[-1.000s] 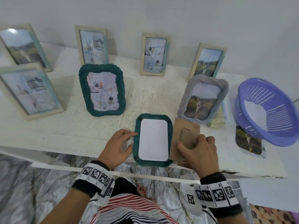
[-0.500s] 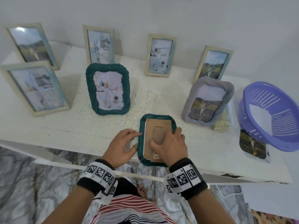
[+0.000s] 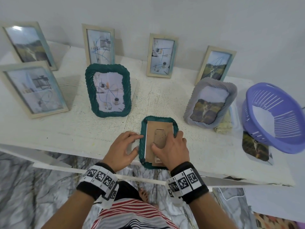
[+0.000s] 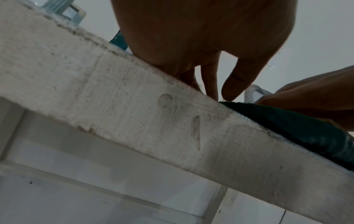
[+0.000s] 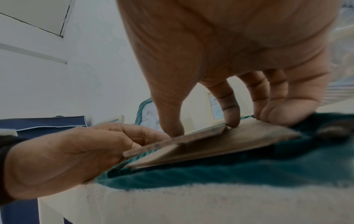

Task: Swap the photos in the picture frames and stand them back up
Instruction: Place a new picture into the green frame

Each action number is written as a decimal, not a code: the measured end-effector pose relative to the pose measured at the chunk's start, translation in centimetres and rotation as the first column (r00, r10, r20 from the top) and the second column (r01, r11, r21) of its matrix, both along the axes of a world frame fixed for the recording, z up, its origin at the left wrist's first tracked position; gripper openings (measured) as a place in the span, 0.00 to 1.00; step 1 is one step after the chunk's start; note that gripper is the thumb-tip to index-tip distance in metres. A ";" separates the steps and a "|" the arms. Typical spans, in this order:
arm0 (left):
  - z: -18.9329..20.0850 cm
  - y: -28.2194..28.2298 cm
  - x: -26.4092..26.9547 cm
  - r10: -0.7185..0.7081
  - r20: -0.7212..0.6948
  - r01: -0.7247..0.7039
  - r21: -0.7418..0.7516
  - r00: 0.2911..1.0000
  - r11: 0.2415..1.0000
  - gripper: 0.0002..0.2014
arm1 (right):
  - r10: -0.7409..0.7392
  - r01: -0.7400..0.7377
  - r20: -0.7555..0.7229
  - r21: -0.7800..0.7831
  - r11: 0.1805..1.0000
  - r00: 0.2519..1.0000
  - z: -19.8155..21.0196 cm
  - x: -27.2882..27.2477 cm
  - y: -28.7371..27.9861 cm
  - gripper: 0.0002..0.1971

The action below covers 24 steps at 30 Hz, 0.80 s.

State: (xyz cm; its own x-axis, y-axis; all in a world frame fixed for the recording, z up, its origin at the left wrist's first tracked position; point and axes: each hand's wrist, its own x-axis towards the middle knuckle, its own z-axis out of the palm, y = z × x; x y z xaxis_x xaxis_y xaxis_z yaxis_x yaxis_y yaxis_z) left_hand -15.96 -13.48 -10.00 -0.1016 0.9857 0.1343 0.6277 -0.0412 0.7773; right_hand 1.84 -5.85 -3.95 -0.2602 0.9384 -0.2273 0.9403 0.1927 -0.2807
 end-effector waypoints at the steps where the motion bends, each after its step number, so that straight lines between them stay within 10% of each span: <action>1: -0.1 0.0 0.0 0.000 -0.004 0.000 -0.001 1.000 1.000 0.22 | 0.001 -0.001 0.002 0.000 1.000 1.000 0.0 0.0 0.0 0.34; 11: 1.7 0.5 2.4 -0.128 -0.323 0.132 -0.007 0.938 0.991 0.23 | 0.049 -0.049 0.003 0.037 0.998 0.999 -0.3 0.7 -0.2 0.34; 17: 2.0 1.2 3.3 -0.129 -0.465 0.115 -0.058 0.876 0.992 0.22 | 0.237 -0.205 -0.291 0.137 0.969 0.927 -0.6 4.9 0.9 0.11; 24: 1.5 1.5 3.4 -0.114 -0.469 0.127 -0.004 0.876 0.992 0.20 | 0.499 -0.446 -0.209 0.254 0.858 0.841 -1.6 10.2 -1.2 0.18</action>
State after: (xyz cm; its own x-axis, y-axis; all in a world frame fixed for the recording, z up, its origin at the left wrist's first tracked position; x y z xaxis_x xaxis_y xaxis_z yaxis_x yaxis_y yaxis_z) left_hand -12.51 -11.96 -8.47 0.0983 0.9818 0.1623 0.9067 -0.1556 0.3920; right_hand 12.03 -7.08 -5.59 -0.7069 0.7030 0.0785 0.6188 0.6684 -0.4128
